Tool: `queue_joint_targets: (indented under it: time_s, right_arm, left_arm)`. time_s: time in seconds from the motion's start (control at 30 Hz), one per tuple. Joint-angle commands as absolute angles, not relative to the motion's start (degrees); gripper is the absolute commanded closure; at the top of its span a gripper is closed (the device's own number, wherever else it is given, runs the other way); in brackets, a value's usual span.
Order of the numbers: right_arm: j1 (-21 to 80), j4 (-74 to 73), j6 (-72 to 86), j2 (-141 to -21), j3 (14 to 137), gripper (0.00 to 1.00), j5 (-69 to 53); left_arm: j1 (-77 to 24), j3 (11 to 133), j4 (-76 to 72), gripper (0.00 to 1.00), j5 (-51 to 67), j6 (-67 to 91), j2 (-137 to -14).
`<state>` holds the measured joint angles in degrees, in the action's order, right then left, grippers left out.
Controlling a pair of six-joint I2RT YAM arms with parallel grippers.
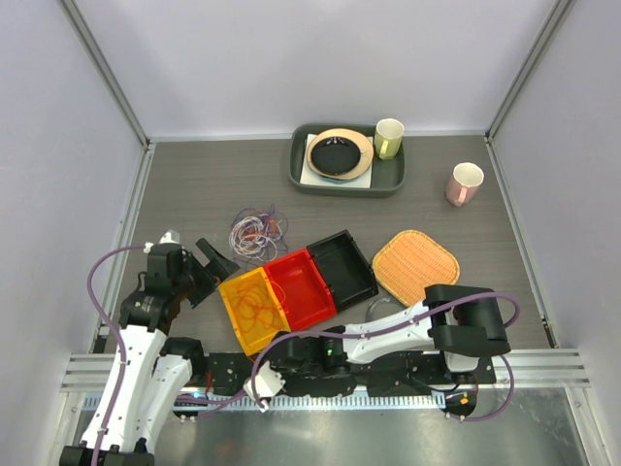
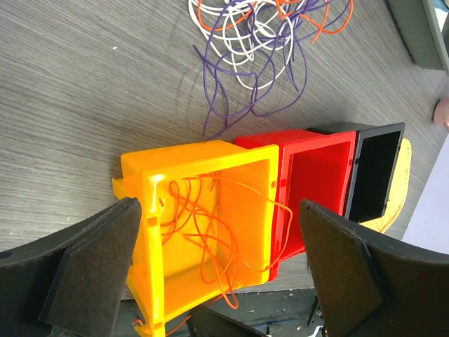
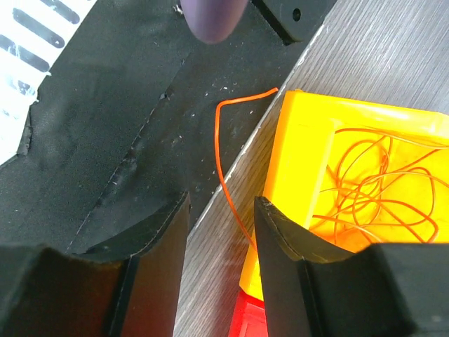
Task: Untangle the cables
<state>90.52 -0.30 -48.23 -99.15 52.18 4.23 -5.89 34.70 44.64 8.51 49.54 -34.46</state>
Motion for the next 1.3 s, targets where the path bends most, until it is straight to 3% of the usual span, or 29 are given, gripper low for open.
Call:
queue_joint_targets:
  time_s: [0.0, 0.3, 0.33, 0.4, 0.43, 0.63, 0.9, 1.07, 1.27]
  right_arm:
    - [90.4, 3.1, -50.2, -100.0, 54.3, 0.53, 4.0]
    - [89.8, 1.4, -51.1, -103.6, 57.9, 0.67, 5.8]
    - [89.8, 1.1, -51.1, -103.4, 58.0, 0.71, 5.8]
    - [89.9, 0.4, -50.6, -102.1, 58.2, 0.96, 5.2]
    - [89.9, 0.4, -50.3, -101.4, 58.2, 0.99, 4.3]
    - [89.9, -0.3, -47.7, -93.7, 55.5, 0.99, 1.7]
    - [87.2, 13.5, -30.8, -87.2, 55.5, 0.99, 17.3]
    - [83.4, 15.3, -23.8, -88.2, 56.5, 0.99, 15.5]
    - [80.1, 17.2, -15.4, -95.3, 59.7, 0.99, 22.8]
  left_arm:
    - [-5.8, 36.6, 44.6, 0.00, 8.0, 49.8, -34.7]
    - [-5.8, 36.6, 44.6, 0.00, 8.1, 49.7, -34.5]
    - [-5.8, 36.7, 44.6, 0.00, 8.1, 49.7, -34.4]
    - [-5.8, 36.6, 44.6, 0.00, 8.2, 49.7, -34.5]
    - [-5.8, 36.6, 44.6, 0.00, 8.2, 49.7, -34.5]
    - [-5.8, 36.6, 44.5, 0.00, 8.3, 49.7, -34.2]
    - [-5.7, 36.6, 44.4, 0.00, 8.5, 49.7, -34.2]
    - [-5.8, 36.6, 44.6, 0.00, 8.0, 49.9, -33.8]
    - [-5.8, 36.7, 44.8, 0.00, 7.1, 50.2, -33.2]
